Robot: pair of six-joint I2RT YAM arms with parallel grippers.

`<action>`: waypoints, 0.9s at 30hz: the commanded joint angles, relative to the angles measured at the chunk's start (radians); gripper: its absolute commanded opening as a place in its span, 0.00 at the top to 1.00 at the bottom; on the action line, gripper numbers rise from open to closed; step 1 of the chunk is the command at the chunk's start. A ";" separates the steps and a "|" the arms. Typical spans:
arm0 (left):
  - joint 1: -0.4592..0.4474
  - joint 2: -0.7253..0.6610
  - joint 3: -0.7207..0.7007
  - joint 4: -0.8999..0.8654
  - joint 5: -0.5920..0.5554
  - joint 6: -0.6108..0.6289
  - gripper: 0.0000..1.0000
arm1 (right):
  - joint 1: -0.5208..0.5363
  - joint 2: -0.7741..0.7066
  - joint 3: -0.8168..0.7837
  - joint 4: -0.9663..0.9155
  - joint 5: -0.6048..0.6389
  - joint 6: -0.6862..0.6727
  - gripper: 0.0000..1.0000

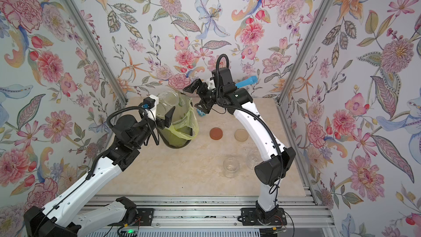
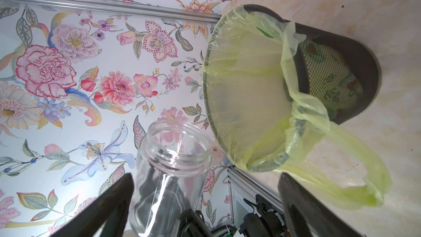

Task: Empty moldy rice from jars
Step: Place the jar at the center of the board.

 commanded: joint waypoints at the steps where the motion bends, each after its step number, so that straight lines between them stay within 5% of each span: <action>1: 0.020 0.015 0.000 0.159 0.114 -0.041 1.00 | 0.014 0.012 0.025 0.048 0.003 0.100 0.00; 9: 0.067 0.093 0.031 0.223 0.271 -0.130 1.00 | 0.033 0.001 0.002 0.135 0.037 0.178 0.00; 27: 0.063 0.184 0.053 0.348 0.357 -0.240 1.00 | 0.050 0.007 -0.064 0.206 0.040 0.265 0.00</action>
